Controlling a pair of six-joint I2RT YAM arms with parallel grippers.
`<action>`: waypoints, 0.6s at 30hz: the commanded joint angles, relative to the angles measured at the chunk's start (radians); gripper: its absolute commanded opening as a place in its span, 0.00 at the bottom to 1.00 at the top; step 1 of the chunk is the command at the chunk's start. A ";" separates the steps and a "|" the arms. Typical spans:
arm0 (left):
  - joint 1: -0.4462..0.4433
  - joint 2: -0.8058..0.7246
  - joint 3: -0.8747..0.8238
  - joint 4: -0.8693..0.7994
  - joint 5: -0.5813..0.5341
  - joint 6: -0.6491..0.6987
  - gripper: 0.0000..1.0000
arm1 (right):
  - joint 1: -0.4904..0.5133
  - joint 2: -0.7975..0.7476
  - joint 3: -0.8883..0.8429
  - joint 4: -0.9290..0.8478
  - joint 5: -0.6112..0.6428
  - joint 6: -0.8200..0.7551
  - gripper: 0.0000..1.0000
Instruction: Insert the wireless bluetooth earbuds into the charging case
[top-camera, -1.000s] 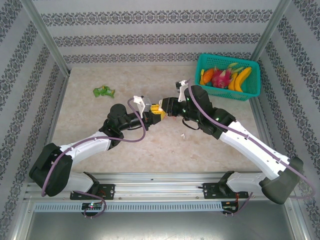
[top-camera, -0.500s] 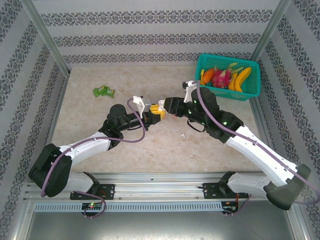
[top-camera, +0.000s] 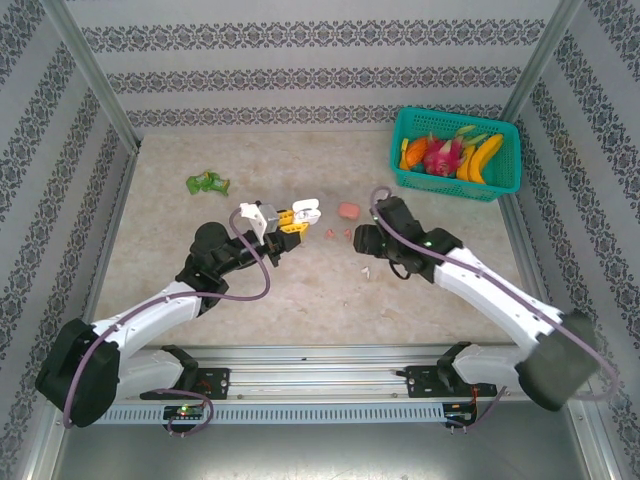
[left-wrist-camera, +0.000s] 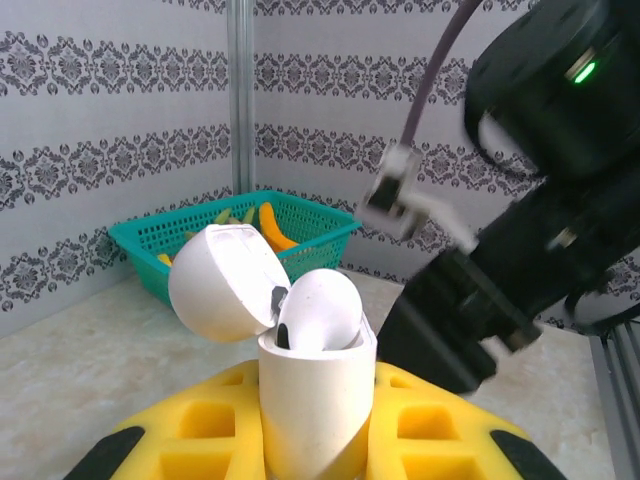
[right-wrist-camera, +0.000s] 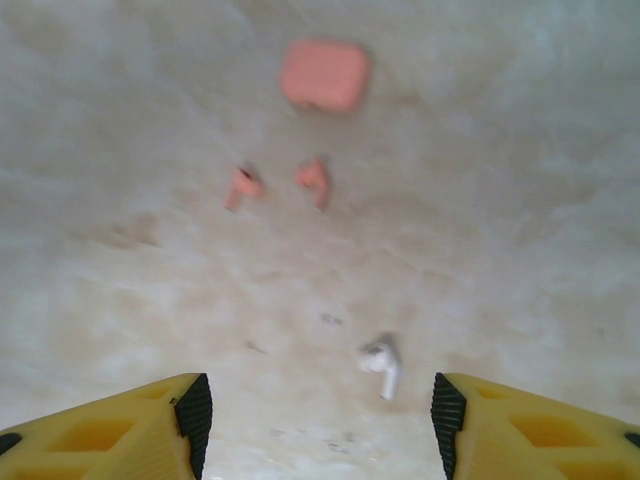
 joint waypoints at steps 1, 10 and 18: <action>0.016 -0.021 -0.016 0.024 0.008 0.013 0.00 | -0.007 0.112 0.059 -0.099 0.059 -0.063 0.63; 0.025 -0.044 -0.040 0.045 0.009 -0.005 0.00 | -0.004 0.390 0.173 -0.166 0.026 -0.171 0.60; 0.030 -0.049 -0.046 0.048 0.011 -0.011 0.00 | -0.003 0.509 0.186 -0.164 -0.043 -0.200 0.56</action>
